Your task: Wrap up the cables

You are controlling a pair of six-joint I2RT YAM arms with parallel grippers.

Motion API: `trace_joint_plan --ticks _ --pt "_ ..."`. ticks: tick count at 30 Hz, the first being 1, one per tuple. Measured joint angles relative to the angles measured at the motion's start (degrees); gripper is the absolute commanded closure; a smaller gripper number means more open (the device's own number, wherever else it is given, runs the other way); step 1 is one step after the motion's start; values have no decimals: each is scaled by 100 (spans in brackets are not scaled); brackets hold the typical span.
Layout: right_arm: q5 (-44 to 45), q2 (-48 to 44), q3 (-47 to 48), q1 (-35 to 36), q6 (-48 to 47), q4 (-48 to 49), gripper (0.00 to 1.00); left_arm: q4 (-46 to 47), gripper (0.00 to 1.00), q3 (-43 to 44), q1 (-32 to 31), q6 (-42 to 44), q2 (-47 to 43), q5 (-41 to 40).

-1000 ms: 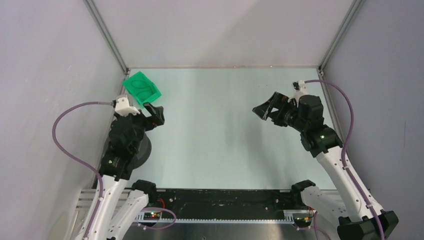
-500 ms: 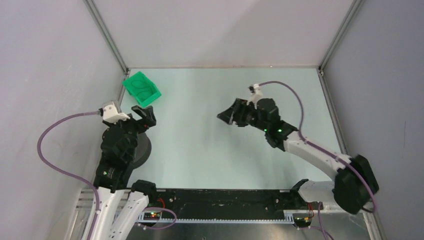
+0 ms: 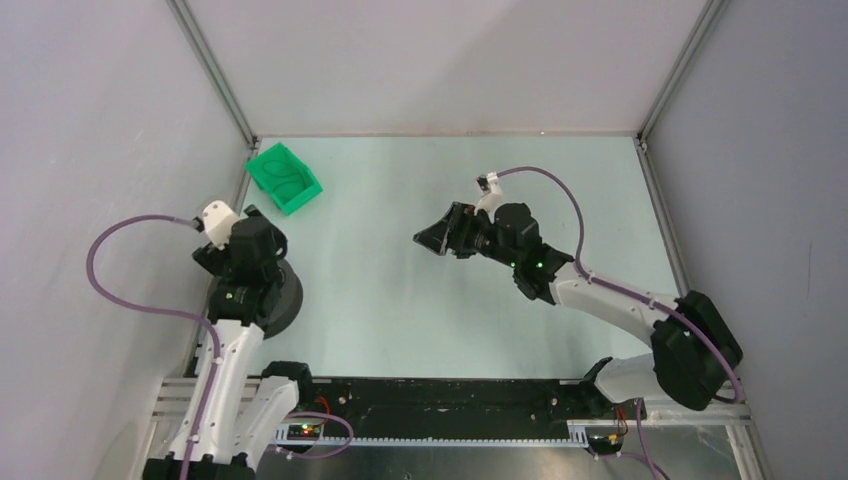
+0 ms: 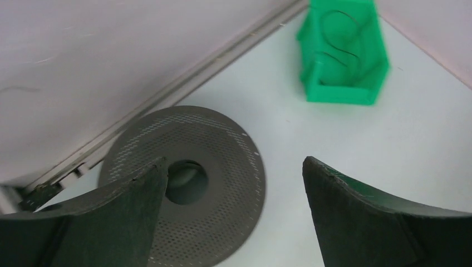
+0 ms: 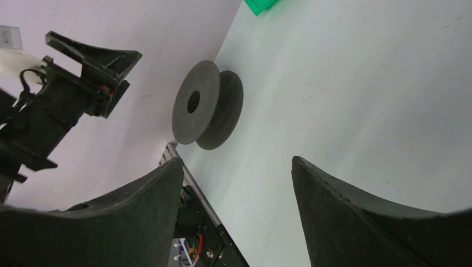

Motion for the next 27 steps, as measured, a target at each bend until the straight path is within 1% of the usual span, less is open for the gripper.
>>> trace_joint_plan --ticks 1,3,8,14,19,23,27 --pt "37 -122 0 4 -68 -122 23 -11 2 -9 205 -76 28 20" --pt "118 -367 0 11 -199 -323 22 -17 1 -37 570 -197 146 55" --pt "306 -946 -2 11 -511 -734 19 -68 0 -46 1285 -417 743 485" --pt "382 -1432 -9 11 -785 -1014 15 -81 0 -42 2044 -459 1589 1263" --pt "468 -1834 -186 11 -994 -1182 14 -74 0 11 2653 -417 2337 2059" --pt "529 -2072 -297 9 -1115 -1279 13 -37 0 31 2868 -343 2763 2634" --pt "555 -2181 -313 9 -1193 -1309 14 114 1 131 2876 -210 2894 3145"
